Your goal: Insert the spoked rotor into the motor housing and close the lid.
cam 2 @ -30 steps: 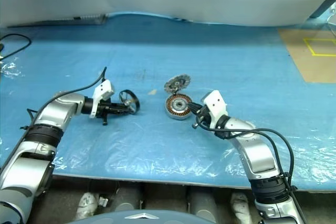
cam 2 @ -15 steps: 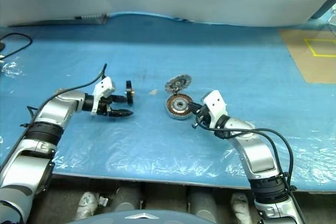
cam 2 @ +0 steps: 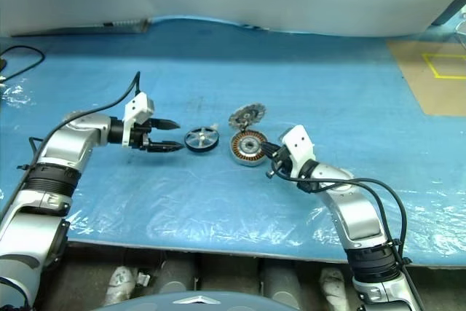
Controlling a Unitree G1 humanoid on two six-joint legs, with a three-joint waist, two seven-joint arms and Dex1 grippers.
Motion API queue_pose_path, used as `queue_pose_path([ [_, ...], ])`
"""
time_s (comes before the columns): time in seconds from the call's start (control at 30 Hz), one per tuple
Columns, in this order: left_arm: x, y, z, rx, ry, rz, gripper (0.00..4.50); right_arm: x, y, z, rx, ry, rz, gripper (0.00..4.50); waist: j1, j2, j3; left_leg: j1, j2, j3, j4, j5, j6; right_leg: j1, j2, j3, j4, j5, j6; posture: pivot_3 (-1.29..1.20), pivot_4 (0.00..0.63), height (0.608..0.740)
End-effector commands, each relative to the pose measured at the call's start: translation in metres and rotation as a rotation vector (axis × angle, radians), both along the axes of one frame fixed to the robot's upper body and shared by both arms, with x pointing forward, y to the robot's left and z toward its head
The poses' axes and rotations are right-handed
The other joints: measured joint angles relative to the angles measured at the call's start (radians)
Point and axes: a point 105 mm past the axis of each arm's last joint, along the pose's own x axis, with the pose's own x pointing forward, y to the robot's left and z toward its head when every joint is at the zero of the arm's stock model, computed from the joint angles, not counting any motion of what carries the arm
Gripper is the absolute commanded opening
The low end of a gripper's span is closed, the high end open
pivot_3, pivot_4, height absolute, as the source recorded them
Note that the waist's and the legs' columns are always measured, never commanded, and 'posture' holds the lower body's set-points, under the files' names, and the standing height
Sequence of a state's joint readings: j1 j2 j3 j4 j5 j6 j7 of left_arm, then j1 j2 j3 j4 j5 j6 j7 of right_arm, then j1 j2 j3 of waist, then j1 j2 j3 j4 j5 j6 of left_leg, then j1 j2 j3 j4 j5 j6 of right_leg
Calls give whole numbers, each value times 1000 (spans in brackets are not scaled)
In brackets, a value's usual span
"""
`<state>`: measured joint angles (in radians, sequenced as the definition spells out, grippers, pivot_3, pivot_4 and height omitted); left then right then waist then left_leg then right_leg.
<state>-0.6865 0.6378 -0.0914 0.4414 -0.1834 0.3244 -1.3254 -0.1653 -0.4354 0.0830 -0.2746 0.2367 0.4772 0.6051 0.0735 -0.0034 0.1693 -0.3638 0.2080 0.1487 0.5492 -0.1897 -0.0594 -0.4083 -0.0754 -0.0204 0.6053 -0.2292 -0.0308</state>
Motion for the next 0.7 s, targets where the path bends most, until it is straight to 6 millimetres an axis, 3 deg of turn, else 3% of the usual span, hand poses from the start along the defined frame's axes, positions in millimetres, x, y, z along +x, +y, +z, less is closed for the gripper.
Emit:
queue_pose_path([
  [0.03,6,4,20,-29,-62,20,3802,-2,4,11,15,-41,17,0,0,0,0,0,0,0,0,0,0,0,0,0,0,0,0,0,150,740],
  [0.23,20,-10,23,-60,-77,40,3802,-1,4,11,12,-41,16,0,2,0,0,-1,0,0,2,0,0,0,0,0,0,0,0,0,150,740],
  [0.4,23,-29,23,-48,-97,-47,3802,-1,4,14,18,-49,19,0,4,0,0,-1,0,-1,3,0,0,0,0,0,1,0,0,0,150,740],
  [0.7,26,-41,2,27,-39,-114,3802,-13,9,27,101,-105,63,0,5,0,0,-2,0,-1,3,0,0,0,0,0,1,1,2,0,150,740],
])
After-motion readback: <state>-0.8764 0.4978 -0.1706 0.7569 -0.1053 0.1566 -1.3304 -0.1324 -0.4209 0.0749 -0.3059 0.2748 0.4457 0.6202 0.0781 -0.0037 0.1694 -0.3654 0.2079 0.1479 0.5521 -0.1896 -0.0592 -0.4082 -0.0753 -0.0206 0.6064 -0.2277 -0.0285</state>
